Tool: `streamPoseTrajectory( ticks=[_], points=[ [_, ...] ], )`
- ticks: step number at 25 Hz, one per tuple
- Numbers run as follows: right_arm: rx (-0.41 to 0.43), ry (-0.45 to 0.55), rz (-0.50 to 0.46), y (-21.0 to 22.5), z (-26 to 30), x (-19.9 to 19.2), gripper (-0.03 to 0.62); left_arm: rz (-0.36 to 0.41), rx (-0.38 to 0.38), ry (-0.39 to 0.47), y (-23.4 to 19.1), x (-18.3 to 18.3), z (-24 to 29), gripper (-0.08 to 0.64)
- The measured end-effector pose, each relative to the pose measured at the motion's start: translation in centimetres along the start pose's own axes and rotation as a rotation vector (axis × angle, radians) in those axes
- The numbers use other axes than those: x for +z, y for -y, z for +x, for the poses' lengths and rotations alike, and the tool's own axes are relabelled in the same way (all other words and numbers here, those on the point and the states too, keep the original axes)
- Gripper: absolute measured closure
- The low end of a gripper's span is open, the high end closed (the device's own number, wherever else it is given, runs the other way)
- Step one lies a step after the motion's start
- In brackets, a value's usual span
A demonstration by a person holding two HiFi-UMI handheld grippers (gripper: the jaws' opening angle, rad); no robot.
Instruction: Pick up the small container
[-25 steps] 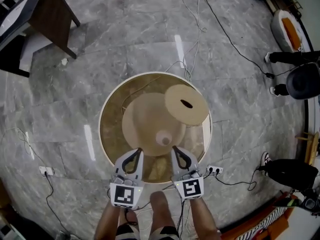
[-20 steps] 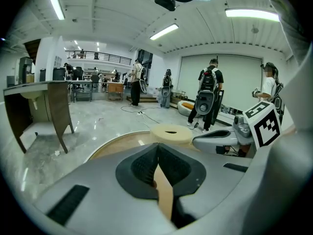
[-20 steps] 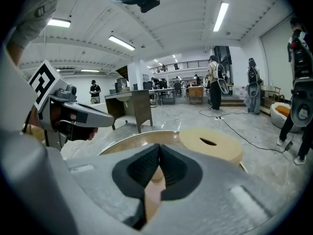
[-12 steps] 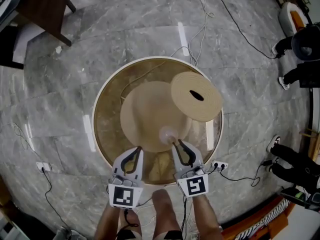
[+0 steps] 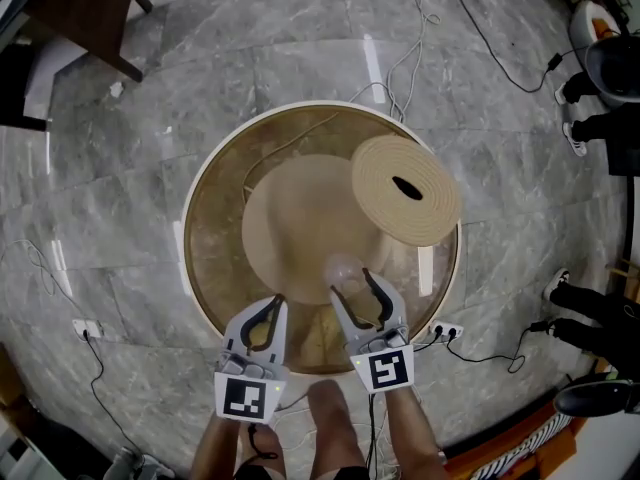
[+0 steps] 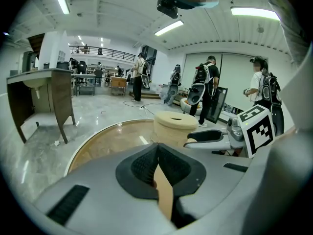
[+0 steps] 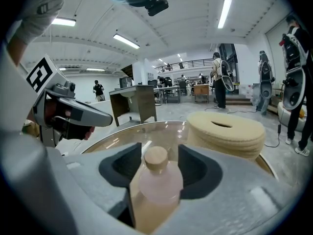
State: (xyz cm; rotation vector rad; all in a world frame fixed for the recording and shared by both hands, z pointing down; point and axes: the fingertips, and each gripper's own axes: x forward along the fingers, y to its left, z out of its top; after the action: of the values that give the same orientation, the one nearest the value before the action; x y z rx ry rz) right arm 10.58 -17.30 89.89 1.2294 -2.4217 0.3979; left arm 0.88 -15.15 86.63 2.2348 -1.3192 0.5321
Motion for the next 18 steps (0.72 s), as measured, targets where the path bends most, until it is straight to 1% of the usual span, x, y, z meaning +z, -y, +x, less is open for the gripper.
streamPoseTrajectory(
  ticks=[5, 7, 13, 16, 18],
  points=[
    [-0.002, -0.005, -0.009, 0.4, 0.9, -0.5, 0.360, -0.006, 0.002, -0.007, -0.4, -0.3, 0.9, 0.541],
    [-0.005, -0.007, -0.014, 0.4, 1.2, -0.7, 0.388, -0.006, 0.002, -0.011, -0.4, -0.6, 1.1, 0.541],
    [-0.013, -0.024, -0.018, -0.1, 1.6, -1.5, 0.445, -0.021, 0.000, -0.027, -0.7, -1.3, 1.5, 0.541],
    [-0.023, -0.018, -0.031, -0.1, 1.7, -1.5, 0.452, -0.026, 0.002, -0.037, -1.0, -1.6, 1.7, 0.541],
    [-0.038, 0.015, -0.039, 0.0, 1.8, -1.1, 0.456, -0.019, 0.006, -0.039, -1.2, -1.9, 1.7, 0.541]
  ],
)
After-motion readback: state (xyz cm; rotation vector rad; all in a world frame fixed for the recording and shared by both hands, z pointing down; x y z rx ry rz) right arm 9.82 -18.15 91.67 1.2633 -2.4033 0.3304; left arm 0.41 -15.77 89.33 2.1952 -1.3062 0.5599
